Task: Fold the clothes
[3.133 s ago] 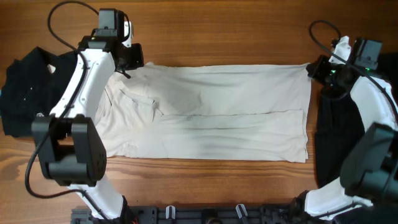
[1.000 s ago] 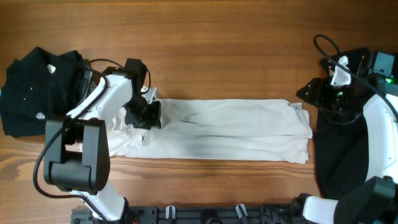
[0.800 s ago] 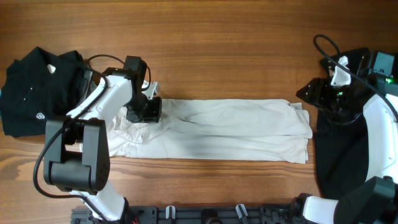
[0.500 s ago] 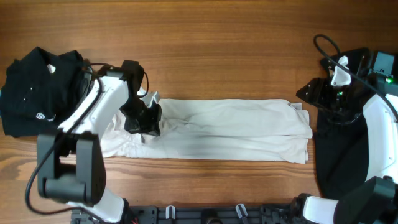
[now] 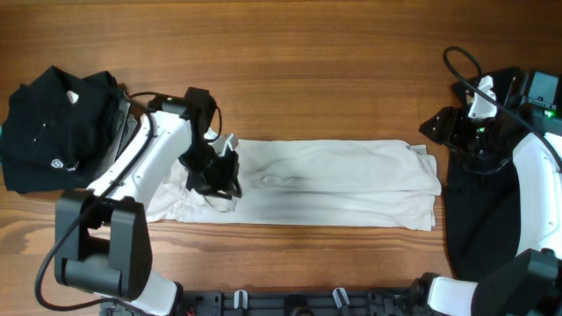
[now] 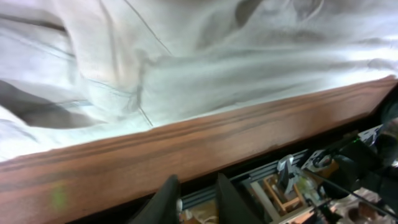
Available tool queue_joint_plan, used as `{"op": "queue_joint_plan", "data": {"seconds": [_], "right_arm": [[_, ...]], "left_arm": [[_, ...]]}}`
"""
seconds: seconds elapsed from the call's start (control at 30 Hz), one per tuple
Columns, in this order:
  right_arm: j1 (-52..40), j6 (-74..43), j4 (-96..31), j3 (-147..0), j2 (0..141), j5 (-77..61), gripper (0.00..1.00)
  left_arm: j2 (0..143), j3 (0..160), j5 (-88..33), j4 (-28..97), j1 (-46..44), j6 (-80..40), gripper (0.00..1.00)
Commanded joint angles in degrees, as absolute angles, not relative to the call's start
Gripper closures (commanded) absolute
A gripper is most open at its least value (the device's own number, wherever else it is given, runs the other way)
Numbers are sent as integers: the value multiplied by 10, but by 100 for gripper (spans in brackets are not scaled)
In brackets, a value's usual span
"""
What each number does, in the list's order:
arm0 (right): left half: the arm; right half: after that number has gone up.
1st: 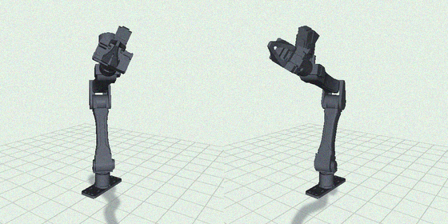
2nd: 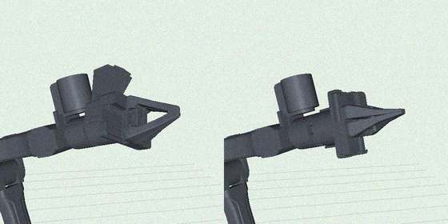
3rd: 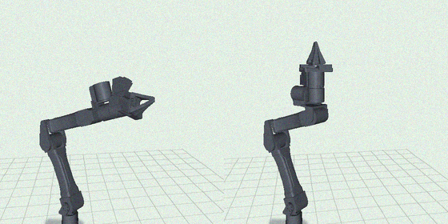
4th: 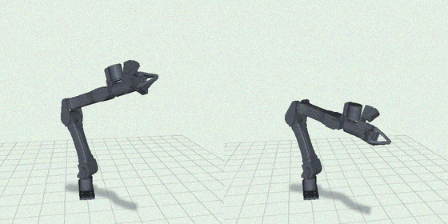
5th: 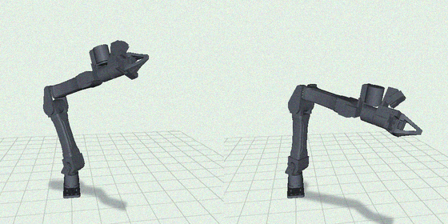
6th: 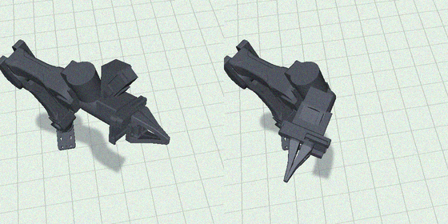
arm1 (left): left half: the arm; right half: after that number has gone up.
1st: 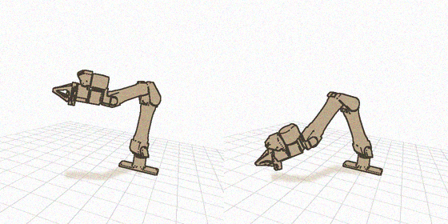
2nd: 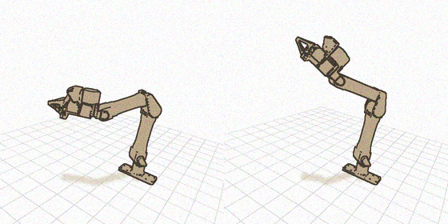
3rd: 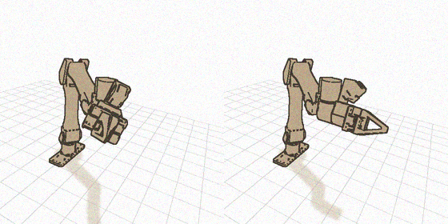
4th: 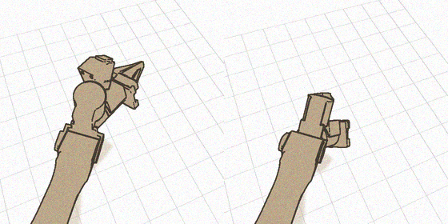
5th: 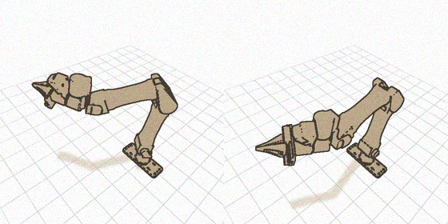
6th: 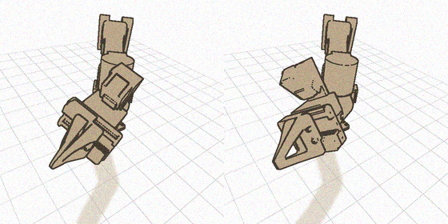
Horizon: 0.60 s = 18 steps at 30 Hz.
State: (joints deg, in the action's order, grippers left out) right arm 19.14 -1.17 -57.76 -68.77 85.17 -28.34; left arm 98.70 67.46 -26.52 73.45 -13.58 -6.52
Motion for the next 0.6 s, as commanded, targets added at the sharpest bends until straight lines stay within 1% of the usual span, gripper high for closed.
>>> {"op": "queue_joint_plan", "data": {"seconds": [0.0,0.03,0.17,0.23,0.3,0.4,0.43,0.5,0.57], "right_arm": [[194,-3,-572,-690,848,-296,38],[194,-2,-572,-690,848,-296,38],[194,-14,-572,-690,848,-295,38],[194,-17,-572,-690,848,-294,38],[194,-17,-572,-690,848,-294,38],[194,-17,-570,-690,848,-294,38],[194,-18,-569,-690,848,-294,38],[194,-21,-570,-690,848,-294,38],[194,-21,-569,-690,848,-294,38]], "left_arm": [[980,674,-261,755,-131,-82,75],[980,681,-222,762,-114,-103,76],[979,685,-68,733,-41,-185,76],[979,681,-59,692,-5,-193,77],[980,663,-57,648,10,-200,77],[982,628,-57,575,11,-202,76],[983,619,-44,552,11,-202,78],[983,617,-14,535,11,-202,80],[983,617,-14,527,11,-202,79]]}}
